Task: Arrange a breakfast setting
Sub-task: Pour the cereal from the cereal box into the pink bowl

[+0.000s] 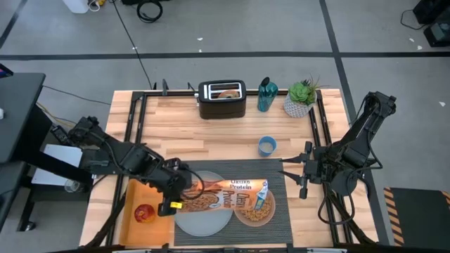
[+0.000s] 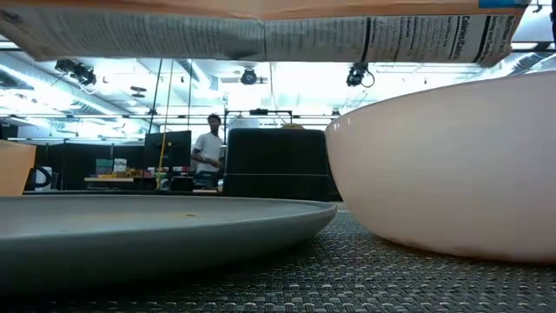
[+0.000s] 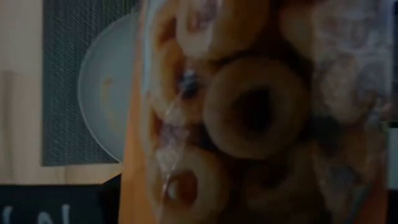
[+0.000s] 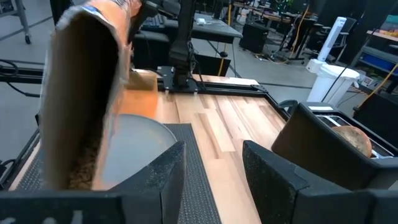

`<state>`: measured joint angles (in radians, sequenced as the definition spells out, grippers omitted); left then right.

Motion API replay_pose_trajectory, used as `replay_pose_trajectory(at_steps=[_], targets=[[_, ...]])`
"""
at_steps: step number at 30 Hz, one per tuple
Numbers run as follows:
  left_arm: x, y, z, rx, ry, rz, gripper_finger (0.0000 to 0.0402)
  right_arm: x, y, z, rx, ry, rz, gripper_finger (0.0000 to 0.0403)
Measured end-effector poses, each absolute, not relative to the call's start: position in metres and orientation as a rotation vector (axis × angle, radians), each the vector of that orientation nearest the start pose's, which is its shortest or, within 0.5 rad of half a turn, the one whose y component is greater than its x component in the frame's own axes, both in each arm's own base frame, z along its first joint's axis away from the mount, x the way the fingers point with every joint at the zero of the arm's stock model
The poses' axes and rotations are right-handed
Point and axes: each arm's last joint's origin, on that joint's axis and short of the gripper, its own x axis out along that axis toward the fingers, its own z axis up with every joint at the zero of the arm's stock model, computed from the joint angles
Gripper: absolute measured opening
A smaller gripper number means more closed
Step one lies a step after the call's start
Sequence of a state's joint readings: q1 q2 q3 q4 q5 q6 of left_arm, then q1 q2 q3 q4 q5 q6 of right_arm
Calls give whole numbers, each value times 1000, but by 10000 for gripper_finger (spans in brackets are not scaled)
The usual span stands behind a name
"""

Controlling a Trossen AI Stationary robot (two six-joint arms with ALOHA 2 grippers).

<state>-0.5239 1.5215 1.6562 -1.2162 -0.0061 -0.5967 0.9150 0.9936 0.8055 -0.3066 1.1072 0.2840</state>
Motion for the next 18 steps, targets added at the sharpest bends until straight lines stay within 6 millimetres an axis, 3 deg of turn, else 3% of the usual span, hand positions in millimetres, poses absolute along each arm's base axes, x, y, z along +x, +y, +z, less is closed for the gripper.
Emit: replay_pose_trajectory(at_steps=[10,18], targets=[[249,-152,359,-120,1103,-118,196,142,142,301,-131,226,-221,167],[234,-147,341,-117,1028,-125,196,138,138,306,-128,213,-215,167]])
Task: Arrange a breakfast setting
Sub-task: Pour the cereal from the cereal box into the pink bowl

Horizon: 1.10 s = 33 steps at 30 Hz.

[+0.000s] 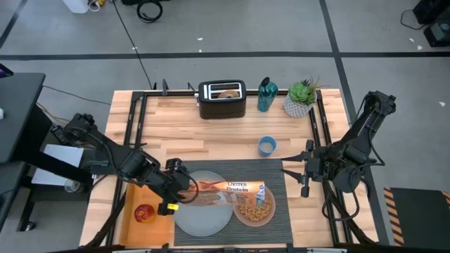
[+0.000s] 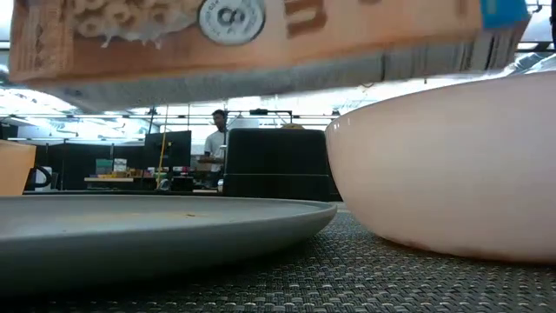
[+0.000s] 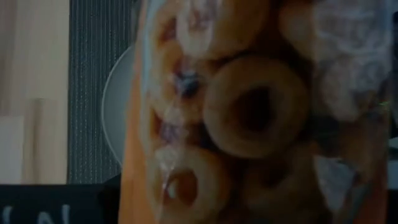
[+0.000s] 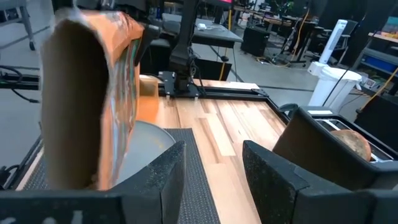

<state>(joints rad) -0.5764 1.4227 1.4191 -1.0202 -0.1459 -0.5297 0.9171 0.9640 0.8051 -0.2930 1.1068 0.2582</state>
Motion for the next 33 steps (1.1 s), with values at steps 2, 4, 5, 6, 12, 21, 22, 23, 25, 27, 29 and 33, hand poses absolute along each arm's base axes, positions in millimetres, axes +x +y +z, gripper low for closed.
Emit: replay_pose_trajectory(at_steps=[2,4,5,6,12,21,22,23,25,27,29,33], targets=[[229,-146,342,-129,975,-139,196,137,136,308,-119,206,-214,167],[222,-143,339,-120,948,-131,196,136,135,309,-118,203,-213,167],[219,-142,335,-112,944,-130,196,136,135,309,-118,203,-213,167],[216,-142,331,-105,934,-132,196,136,135,309,-120,203,-213,167],[202,-139,306,-80,825,-143,196,135,134,307,-149,215,-217,167],[183,-123,260,-30,614,-160,196,136,133,296,-132,223,-229,167],[180,-120,257,-26,586,-163,196,137,133,293,-127,221,-233,167],[178,-118,255,-24,558,-164,196,138,132,290,-124,219,-236,167],[172,-113,251,-14,515,-162,196,139,132,288,-129,217,-239,167],[166,-108,246,-5,479,-154,196,140,131,287,-128,216,-241,167],[160,-103,243,-5,434,-150,196,140,131,285,-132,217,-243,167],[151,-95,236,9,338,-126,196,144,130,277,-127,213,-214,167]])
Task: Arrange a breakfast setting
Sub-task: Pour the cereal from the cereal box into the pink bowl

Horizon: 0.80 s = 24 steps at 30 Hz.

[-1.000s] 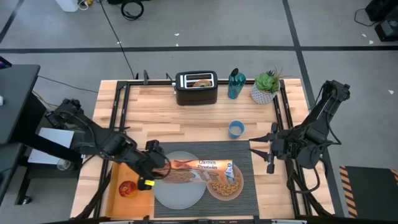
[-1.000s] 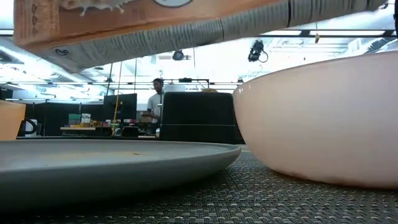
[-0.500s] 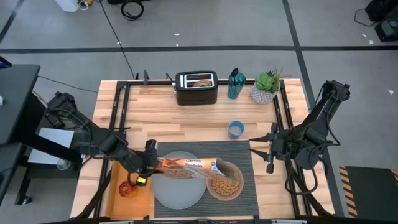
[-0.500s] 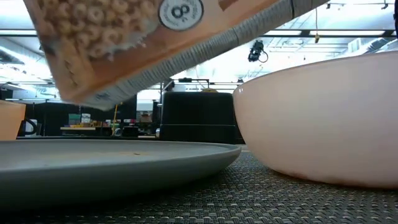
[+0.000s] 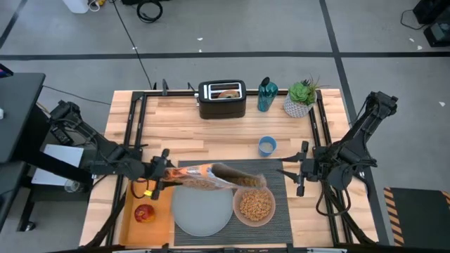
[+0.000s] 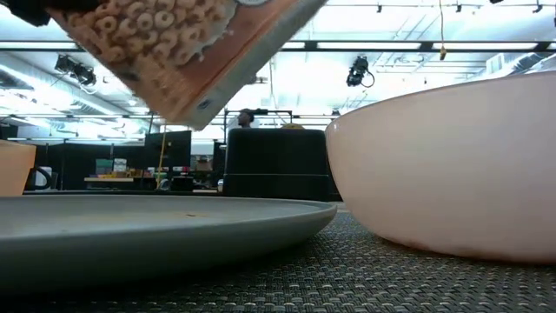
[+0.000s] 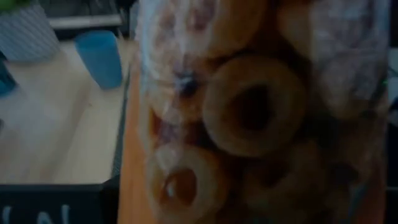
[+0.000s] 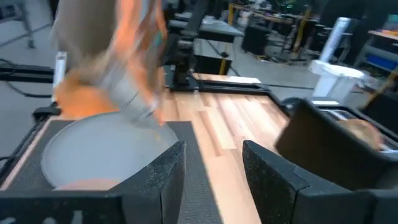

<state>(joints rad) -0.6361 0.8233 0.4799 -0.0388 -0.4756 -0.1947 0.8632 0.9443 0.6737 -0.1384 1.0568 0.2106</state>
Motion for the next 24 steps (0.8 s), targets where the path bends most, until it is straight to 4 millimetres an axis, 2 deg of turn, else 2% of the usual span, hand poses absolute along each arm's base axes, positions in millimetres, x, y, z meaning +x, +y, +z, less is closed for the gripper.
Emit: replay_pose_trajectory(at_steps=[4,7,12,19,24], targets=[[148,-89,233,40,189,-48,196,153,127,262,-166,169,-172,170],[151,-84,229,48,118,7,196,161,123,255,-220,72,-128,184],[158,-78,225,43,49,55,196,181,108,257,-271,-110,-54,231],[166,-77,224,71,-14,49,196,219,84,260,-296,-131,-61,312],[176,-76,223,58,-54,75,196,244,77,267,-307,-133,-40,346]])
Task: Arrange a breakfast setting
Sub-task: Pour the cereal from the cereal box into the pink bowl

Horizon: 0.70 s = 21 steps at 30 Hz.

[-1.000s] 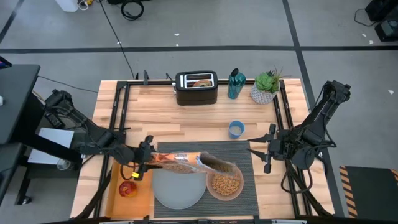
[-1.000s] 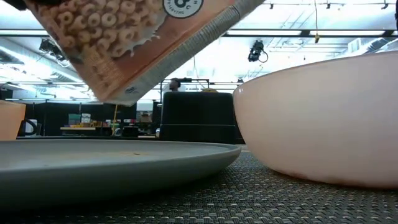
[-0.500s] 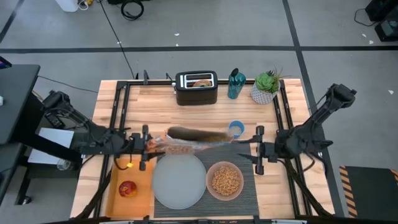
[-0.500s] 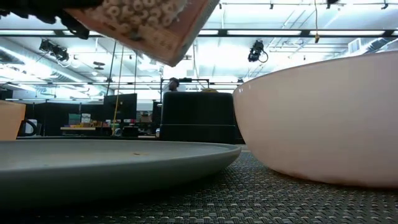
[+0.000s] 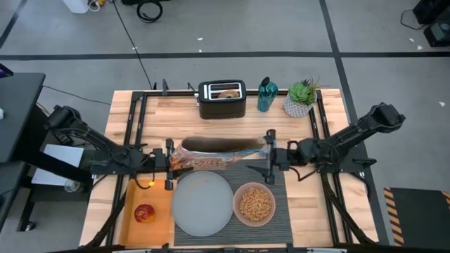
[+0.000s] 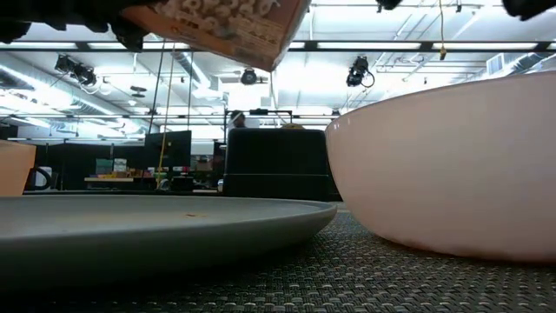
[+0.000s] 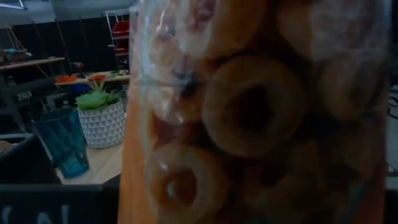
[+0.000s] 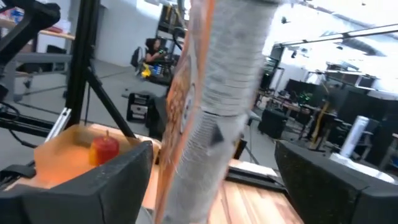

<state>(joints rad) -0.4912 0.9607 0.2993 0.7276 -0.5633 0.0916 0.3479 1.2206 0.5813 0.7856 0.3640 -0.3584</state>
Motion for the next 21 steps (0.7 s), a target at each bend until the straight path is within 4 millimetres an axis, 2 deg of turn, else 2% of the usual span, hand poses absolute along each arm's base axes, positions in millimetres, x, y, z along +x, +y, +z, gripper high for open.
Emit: replay_pose_trajectory(at_steps=[9,17,21], targets=[[193,-75,213,74,-75,73,196,285,69,277,-272,-147,4,343],[205,-74,210,104,-162,39,196,303,56,275,-155,-143,165,274],[209,-74,209,124,-222,49,196,304,53,273,-172,-135,155,265]])
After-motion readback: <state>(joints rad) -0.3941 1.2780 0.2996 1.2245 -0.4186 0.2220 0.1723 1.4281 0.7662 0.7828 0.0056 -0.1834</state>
